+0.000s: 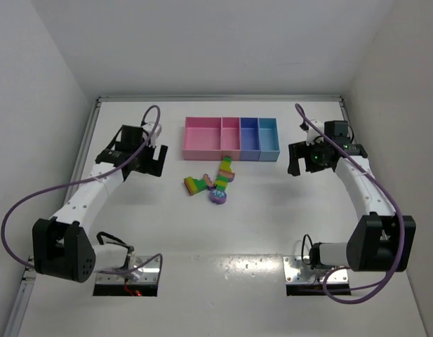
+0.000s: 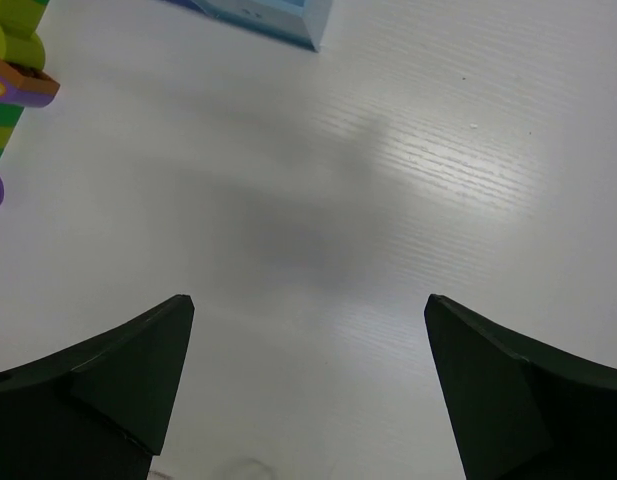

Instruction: Sort the legos into containers by color

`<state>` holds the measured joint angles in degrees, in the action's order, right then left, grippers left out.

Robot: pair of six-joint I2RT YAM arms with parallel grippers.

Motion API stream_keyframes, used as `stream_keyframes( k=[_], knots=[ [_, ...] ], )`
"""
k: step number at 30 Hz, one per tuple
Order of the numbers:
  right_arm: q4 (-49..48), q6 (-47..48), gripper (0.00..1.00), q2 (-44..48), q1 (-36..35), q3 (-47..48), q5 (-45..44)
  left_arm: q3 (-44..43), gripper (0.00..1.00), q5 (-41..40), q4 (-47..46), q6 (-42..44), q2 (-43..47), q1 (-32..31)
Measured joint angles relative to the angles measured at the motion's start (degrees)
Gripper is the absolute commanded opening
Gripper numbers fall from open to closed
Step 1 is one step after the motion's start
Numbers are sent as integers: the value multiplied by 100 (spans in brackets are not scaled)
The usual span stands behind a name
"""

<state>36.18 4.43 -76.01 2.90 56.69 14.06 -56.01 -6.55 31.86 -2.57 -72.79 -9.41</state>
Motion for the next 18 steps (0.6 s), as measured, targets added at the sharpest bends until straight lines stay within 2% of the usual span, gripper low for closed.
stream_keyframes(
  k=[3, 9, 18],
  knots=[
    [131, 221, 99, 2, 4, 0, 166, -2, 95, 820, 155, 739, 247, -278],
    [293, 470, 99, 22, 2, -13, 424, -2, 88, 1569, 271, 1449, 258, -1622],
    [326, 605, 99, 269, 24, -151, 461, -210, 88, 1598, 146, 1606, -874, -2223]
  ],
)
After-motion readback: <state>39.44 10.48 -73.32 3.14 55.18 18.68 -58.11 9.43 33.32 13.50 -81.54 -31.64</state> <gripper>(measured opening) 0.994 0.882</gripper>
